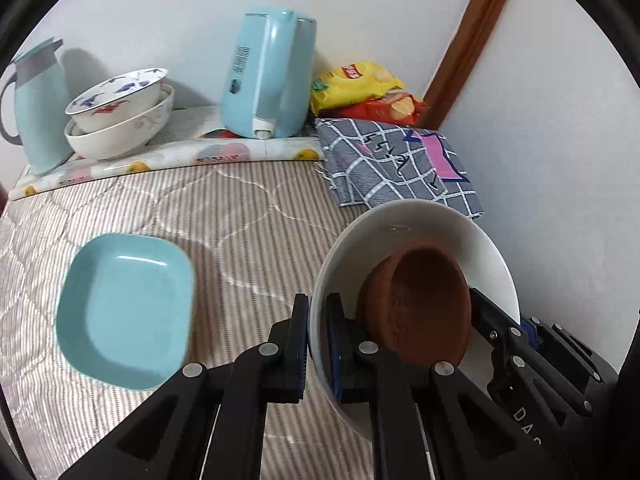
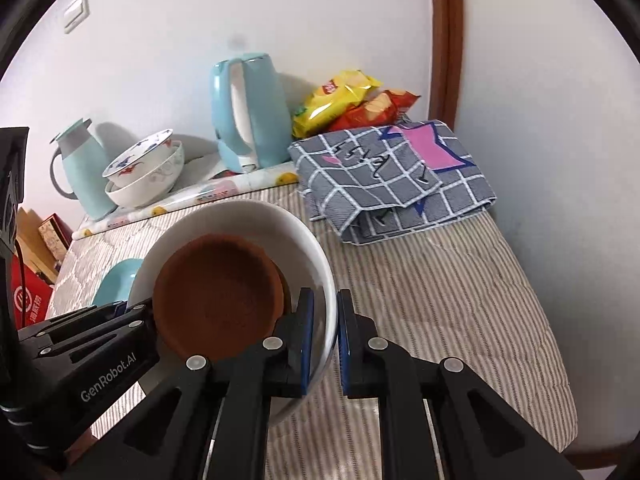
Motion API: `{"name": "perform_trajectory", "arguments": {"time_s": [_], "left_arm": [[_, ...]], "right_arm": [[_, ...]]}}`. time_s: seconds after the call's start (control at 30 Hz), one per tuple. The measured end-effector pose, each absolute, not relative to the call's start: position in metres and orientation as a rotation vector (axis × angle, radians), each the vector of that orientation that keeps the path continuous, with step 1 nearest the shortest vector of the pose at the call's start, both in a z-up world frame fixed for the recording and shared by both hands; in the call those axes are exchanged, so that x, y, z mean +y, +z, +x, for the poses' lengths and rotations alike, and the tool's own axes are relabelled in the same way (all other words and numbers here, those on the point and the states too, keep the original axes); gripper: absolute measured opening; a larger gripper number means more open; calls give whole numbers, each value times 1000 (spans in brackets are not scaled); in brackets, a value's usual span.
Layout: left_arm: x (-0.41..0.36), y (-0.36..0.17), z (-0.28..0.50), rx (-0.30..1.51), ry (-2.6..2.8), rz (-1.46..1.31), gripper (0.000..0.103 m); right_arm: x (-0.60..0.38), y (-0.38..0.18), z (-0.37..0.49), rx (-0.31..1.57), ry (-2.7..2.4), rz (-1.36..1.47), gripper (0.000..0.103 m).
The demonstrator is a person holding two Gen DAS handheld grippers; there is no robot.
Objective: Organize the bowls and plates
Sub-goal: 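Carry the white bowl with both tools onto the light-blue plate stack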
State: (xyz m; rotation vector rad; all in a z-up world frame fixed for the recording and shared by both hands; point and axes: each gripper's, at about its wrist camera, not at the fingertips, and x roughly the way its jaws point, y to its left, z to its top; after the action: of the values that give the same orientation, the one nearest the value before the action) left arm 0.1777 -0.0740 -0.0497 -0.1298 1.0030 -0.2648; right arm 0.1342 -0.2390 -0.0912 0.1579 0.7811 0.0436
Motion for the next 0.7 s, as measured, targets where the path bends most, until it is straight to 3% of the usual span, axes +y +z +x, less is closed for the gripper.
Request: {"name": "perform_trajectory", "arguments": {"time_s": [0.7], "left_arm": [[-11, -42, 173, 977, -220, -162, 9]], "right_arm": [[-179, -81, 135, 765, 92, 140, 10]]}}
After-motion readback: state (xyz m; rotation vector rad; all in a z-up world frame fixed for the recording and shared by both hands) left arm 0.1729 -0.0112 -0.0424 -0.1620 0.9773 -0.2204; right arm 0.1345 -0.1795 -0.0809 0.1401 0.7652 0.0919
